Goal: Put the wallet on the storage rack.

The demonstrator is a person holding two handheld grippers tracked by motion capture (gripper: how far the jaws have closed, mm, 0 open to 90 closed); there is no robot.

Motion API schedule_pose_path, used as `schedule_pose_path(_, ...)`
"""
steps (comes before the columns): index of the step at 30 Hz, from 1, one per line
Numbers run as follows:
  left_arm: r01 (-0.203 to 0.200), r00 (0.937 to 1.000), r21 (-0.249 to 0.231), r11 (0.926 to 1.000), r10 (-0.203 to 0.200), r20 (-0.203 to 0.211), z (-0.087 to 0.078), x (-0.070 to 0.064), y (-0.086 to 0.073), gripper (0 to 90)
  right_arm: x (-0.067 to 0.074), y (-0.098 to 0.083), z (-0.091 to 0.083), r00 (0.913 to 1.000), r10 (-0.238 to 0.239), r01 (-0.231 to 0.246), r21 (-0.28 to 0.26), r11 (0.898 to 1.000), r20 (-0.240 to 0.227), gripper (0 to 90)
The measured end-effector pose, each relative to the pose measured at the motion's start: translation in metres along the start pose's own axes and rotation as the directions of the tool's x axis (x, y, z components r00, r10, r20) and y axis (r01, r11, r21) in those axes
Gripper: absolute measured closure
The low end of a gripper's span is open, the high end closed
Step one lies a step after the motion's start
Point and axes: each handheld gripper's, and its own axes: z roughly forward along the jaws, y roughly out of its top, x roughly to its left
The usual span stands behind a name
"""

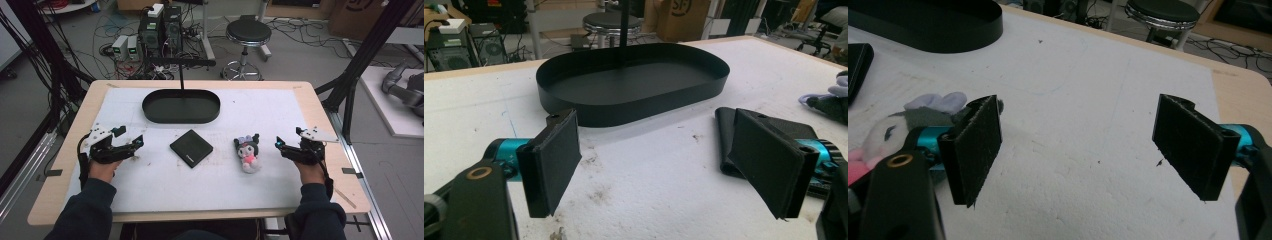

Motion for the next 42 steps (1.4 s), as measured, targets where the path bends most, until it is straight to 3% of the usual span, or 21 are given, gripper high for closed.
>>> schedule_pose_path(11,0.012,0.9999,0.019,0.9998,-0.012,0.001,0.007,-0.001,-0.001,22.2,-0.004,-0.006,-0.002,0.9996,0.027,-0.027,0.010,1.000,-0.003,20.0)
schedule_pose_path(19,0.003,0.9997,0.027,0.9996,-0.004,0.024,0.007,-0.003,-0.001,28.6,0.003,-0.004,-0.002,0.9994,0.010,-0.010,0.010,1.000,-0.033,20.1)
schedule_pose_path(20,0.002,0.9997,0.032,0.9995,-0.002,0.023,0.007,-0.004,-0.001,28.7,0.008,0.001,-0.001,0.9975,0.017,-0.018,-0.009,1.000,-0.069,20.1)
schedule_pose_path(25,-0.004,0.9999,0.030,0.9996,0.003,0.016,0.002,-0.003,-0.001,28.7,0.033,0.019,0.003,0.9879,0.005,-0.014,-0.062,0.998,-0.155,20.1)
schedule_pose_path(28,-0.004,1.0000,0.033,0.9995,0.003,0.009,0.002,-0.001,-0.001,28.7,0.045,0.027,0.008,0.9830,-0.002,-0.009,-0.059,0.998,-0.184,20.1)
schedule_pose_path(29,-0.004,1.0000,0.035,0.9994,0.003,0.003,0.002,0.000,-0.001,28.7,0.057,0.035,0.013,0.9748,-0.019,0.006,-0.057,0.998,-0.222,20.1)
schedule_pose_path(30,-0.001,1.0000,0.035,0.9994,0.001,0.003,0.002,0.000,-0.002,28.7,0.057,0.035,0.013,0.9748,-0.019,0.006,-0.057,0.998,-0.222,20.1)
schedule_pose_path(31,-0.004,1.0000,0.038,0.9993,0.004,0.003,0.003,0.000,-0.002,28.7,0.069,0.043,0.019,0.9648,-0.043,0.029,-0.057,0.998,-0.260,20.1)
schedule_pose_path(33,-0.005,1.0000,0.041,0.9991,0.005,-0.001,0.003,0.001,-0.002,28.7,0.082,0.050,0.026,0.9545,-0.064,0.049,-0.061,0.997,-0.291,20.1)
schedule_pose_path(34,-0.005,1.0000,0.041,0.9992,0.005,-0.004,0.004,0.002,-0.002,28.7,0.082,0.050,0.026,0.9545,-0.064,0.049,-0.061,0.997,-0.291,20.1)
schedule_pose_path(35,-0.006,1.0000,0.041,0.9991,0.006,-0.005,0.004,0.003,-0.002,28.7,0.094,0.057,0.037,0.9412,-0.082,0.066,-0.061,0.996,-0.328,20.1)
schedule_pose_path(36,-0.003,1.0000,0.039,0.9992,0.003,-0.007,0.004,0.004,-0.002,28.7,0.094,0.057,0.037,0.9412,-0.082,0.066,-0.061,0.996,-0.328,20.1)
schedule_pose_path(37,-0.004,0.9999,0.041,0.9992,0.005,-0.011,0.004,0.005,-0.002,28.7,0.101,0.061,0.043,0.9327,-0.086,0.072,-0.053,0.996,-0.350,20.2)
schedule_pose_path(38,-0.006,0.9998,0.045,0.9990,0.006,-0.016,0.004,0.005,-0.002,28.7,0.117,0.066,0.059,0.9164,-0.094,0.086,-0.037,0.996,-0.389,20.4)
schedule_pose_path(40,-0.006,0.9998,0.049,0.9988,0.007,-0.018,0.004,0.006,-0.003,28.7,0.122,0.067,0.064,0.9131,-0.098,0.095,-0.027,0.995,-0.396,20.4)
schedule_pose_path(41,-0.004,0.9998,0.048,0.9989,0.005,-0.018,0.004,0.007,-0.003,28.7,0.129,0.068,0.070,0.9068,-0.101,0.101,-0.020,0.995,-0.409,20.5)
schedule_pose_path(42,-0.010,0.9998,0.051,0.9987,0.011,-0.019,0.003,0.007,-0.003,28.7,0.141,0.066,0.082,0.9012,-0.093,0.108,0.011,0.994,-0.423,27.1)
